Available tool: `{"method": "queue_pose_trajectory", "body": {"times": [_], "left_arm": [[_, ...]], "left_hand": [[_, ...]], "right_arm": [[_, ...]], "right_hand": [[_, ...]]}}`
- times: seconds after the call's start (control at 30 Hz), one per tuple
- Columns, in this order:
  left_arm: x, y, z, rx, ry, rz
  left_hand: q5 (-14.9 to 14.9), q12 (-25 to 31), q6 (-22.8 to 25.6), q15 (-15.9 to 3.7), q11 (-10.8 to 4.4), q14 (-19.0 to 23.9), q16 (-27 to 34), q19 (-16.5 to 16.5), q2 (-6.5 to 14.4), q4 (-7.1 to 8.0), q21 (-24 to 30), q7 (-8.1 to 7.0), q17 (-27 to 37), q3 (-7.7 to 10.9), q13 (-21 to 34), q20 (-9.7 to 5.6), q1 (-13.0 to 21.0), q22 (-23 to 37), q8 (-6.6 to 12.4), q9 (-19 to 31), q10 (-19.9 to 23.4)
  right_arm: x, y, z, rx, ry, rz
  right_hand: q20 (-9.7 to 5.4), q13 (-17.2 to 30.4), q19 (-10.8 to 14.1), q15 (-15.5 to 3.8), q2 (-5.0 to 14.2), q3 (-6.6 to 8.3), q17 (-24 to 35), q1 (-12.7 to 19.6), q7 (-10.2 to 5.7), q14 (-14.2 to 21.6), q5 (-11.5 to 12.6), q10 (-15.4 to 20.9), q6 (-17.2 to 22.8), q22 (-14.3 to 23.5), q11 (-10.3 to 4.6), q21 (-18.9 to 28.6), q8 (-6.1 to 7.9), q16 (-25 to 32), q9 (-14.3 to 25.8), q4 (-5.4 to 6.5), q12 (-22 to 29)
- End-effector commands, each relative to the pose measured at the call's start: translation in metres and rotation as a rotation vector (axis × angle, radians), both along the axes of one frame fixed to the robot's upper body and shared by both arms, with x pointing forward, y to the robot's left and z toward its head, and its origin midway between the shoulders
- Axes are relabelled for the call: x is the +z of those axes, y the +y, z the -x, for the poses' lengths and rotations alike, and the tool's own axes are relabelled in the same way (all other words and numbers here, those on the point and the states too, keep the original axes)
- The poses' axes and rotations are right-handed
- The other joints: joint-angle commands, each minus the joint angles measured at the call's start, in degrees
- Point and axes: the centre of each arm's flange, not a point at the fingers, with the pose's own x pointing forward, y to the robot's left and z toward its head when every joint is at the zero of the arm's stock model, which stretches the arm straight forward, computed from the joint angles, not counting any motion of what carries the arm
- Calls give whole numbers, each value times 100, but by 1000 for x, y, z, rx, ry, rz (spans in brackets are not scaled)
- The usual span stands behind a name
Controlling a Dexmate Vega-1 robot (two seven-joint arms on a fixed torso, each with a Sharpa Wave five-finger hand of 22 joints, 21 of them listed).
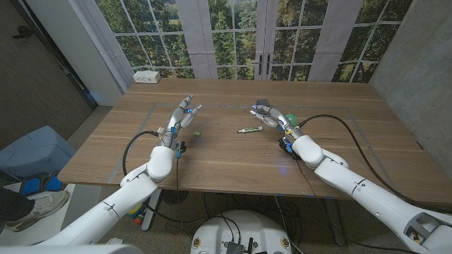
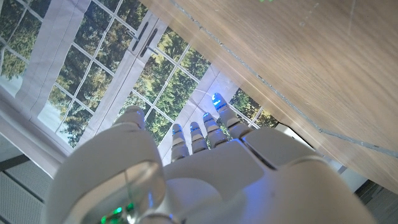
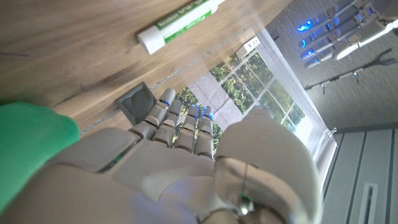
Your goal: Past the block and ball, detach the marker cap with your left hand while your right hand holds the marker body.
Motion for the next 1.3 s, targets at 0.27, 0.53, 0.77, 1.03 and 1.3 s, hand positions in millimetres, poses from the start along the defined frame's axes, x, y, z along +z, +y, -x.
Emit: {"method": "queue_pose_trajectory", "body": {"times": [0.27, 0.53, 0.77, 1.03, 1.3], "left_arm": [[6, 15, 2, -213, -9, 155], [7, 21, 0, -278, -9, 216], [9, 25, -1, -293, -11, 240], [9, 29, -3, -321, -10, 290], [10, 29, -7, -386, -23, 346]], "left_hand": [[173, -34, -292, -384, 22, -383, -32, -249, -66, 373, -283, 143, 3, 302, -16, -545, -466, 5, -23, -1, -362], [178, -31, -343, -395, 29, -439, -30, -227, -131, 395, -333, 166, -4, 307, -19, -579, -571, 0, -16, -5, -429], [189, -28, -362, -393, 46, -463, -23, -207, -127, 408, -368, 185, -8, 329, -20, -589, -637, -1, -9, -7, -469], [210, -14, -364, -393, 69, -503, -19, -239, -92, 436, -429, 191, -11, 371, -20, -563, -721, 0, 5, -9, -487], [303, 39, -204, -495, 1, -441, 28, -202, 17, 517, -515, 165, -12, 594, -23, -609, -878, 9, 66, -12, -393]], "right_arm": [[11, -10, 8, 99, -50, -197], [15, -18, 10, 87, -76, -280], [14, -28, 11, 68, -80, -343], [12, -41, 15, 37, -92, -413], [8, -59, 16, 19, -100, -504]], "right_hand": [[-500, -220, -90, -605, 73, 332, -209, -534, 125, -110, 92, -29, -85, 28, -80, -136, -7, 31, -27, 95, 13], [-504, -307, -68, -559, 42, 435, -295, -725, 162, -138, 116, -80, -124, 22, -42, -180, -10, 38, -37, 86, 6], [-510, -359, -62, -537, 33, 493, -347, -829, 194, -146, 126, -80, -123, 18, 12, -212, -2, 43, -41, 76, 13], [-516, -426, -49, -533, 31, 575, -415, -950, 201, -136, 140, -62, -101, 13, 9, -255, 13, 55, -47, 63, 27], [-542, -497, -7, -541, 38, 678, -488, -1061, 207, -93, 158, 0, -36, 11, 8, -291, 38, 76, -51, 50, 51]]}}
